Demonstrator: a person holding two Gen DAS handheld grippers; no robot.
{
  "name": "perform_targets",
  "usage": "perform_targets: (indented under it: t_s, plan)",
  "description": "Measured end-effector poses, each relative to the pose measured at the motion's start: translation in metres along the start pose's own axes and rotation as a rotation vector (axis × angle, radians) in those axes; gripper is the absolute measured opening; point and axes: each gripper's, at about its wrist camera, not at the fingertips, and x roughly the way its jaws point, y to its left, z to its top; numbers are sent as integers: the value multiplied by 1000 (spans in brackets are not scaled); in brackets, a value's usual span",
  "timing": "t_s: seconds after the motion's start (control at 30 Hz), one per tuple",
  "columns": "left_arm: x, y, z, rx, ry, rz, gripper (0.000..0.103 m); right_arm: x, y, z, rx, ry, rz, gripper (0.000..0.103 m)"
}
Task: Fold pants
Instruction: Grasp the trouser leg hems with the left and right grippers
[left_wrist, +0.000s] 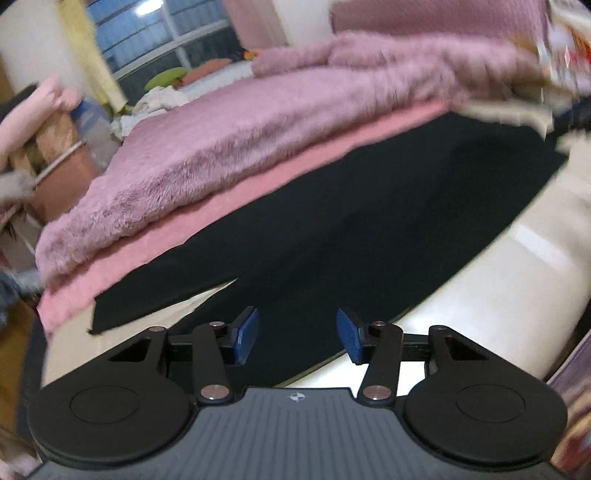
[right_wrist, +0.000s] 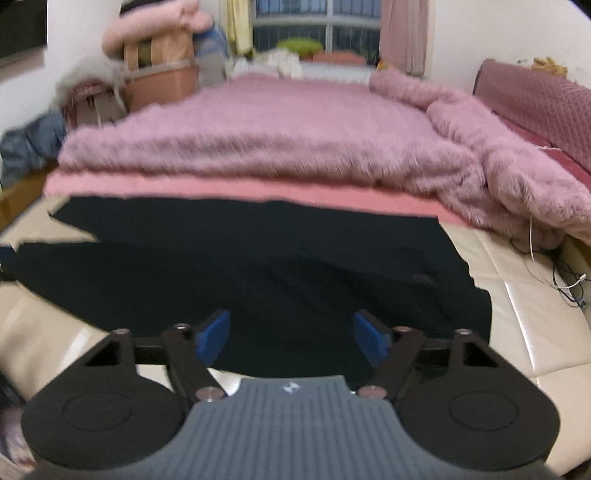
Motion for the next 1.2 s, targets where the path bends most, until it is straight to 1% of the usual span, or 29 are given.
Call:
perform_targets:
  t_s: [0.03,0.1,0.2,0.27,0.37,0.43,0.5,0.53,0.6,0.73,0.8,0.93,0.97,1.1,1.17,1.2]
  plan:
    - [7,3,-7,43,24,12,58,10,-8,-1,-24,28,-3,58]
    - [21,9,-18,112,73,40,58,26,-18,-5,-73,73,5,54]
    - [38,20,-37,183,176,101,58,50,-34,-12,-120,150,-16,52]
    - [44,26,-49,231,230,133,58,62,-44,-15,-141,191,-45,49]
    - [51,36,-62,290,290,161,58,72,-62,-19,-171,228,-85,47]
    - [57,41,-70,358,315,201,56,74,-71,-21,-176,244,-101,47]
    - [61,46,-77,410,341,227,52,77,-82,-23,-166,255,-120,47]
    - [63,48,-80,437,344,237,52,76,-84,-24,-159,258,-126,47]
    - [67,53,-84,479,362,221,51,75,-92,-25,-143,260,-142,47]
    - [80,61,-94,615,386,219,51,72,-94,-29,-130,262,-157,47]
    - [82,63,-98,675,378,201,51,72,-96,-30,-125,264,-165,48]
    - [84,60,-108,838,350,184,54,69,-96,-33,-132,273,-176,48]
    - [84,61,-110,864,347,180,54,69,-95,-33,-136,275,-179,48]
    - [87,65,-113,920,369,169,53,66,-97,-33,-148,282,-190,48]
    - [91,68,-112,927,402,171,49,64,-97,-34,-161,287,-192,48]
    - [93,70,-110,912,416,172,44,63,-96,-34,-181,290,-194,48]
